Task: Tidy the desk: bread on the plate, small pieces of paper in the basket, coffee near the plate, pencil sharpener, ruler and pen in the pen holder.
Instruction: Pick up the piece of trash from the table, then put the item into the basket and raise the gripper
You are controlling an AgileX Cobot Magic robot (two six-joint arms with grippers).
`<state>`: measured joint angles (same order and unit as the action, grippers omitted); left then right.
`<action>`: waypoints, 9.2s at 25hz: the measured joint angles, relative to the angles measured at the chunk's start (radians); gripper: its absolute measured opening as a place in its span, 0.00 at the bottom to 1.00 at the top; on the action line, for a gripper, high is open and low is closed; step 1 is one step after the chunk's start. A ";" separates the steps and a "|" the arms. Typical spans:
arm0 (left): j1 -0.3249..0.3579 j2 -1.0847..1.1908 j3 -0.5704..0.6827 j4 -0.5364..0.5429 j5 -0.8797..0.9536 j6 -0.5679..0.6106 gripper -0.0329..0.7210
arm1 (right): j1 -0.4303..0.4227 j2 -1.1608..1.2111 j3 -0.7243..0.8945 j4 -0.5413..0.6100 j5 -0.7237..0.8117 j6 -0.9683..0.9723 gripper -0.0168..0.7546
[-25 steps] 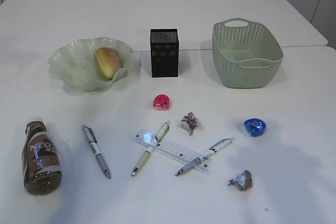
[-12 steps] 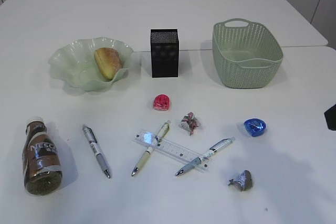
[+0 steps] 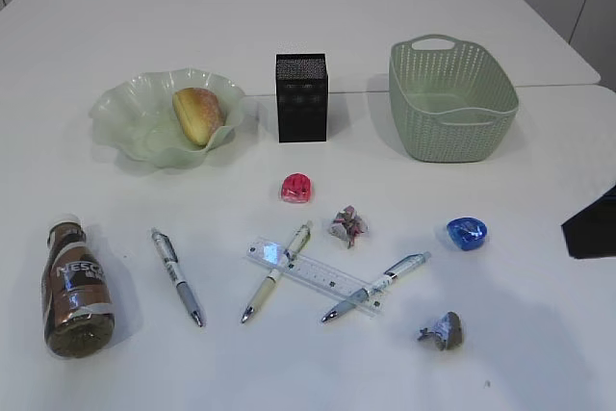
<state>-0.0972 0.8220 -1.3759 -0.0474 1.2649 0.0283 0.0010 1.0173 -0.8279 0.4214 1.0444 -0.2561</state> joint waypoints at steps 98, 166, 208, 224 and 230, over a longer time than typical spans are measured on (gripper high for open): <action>-0.077 -0.102 0.098 0.124 0.007 -0.023 0.74 | 0.417 0.881 -0.214 -0.324 -0.224 0.201 0.74; -0.077 -0.102 0.098 0.124 0.007 -0.028 0.72 | 0.417 0.885 -0.979 -0.592 0.164 0.411 0.36; -0.077 -0.101 0.098 0.124 0.007 -0.132 0.71 | 0.142 1.303 -1.280 -0.825 -0.194 0.655 0.39; -0.077 -0.097 0.098 0.158 0.007 -0.139 0.71 | 0.134 1.303 -1.280 -0.777 -0.228 0.661 0.50; -0.077 -0.088 0.098 0.170 0.007 -0.139 0.71 | 0.134 1.284 -1.312 -0.701 -0.027 0.508 0.50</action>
<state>-0.1746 0.7340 -1.2784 0.1222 1.2720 -0.1104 0.1348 2.3015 -2.1395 -0.2792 1.0175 0.2522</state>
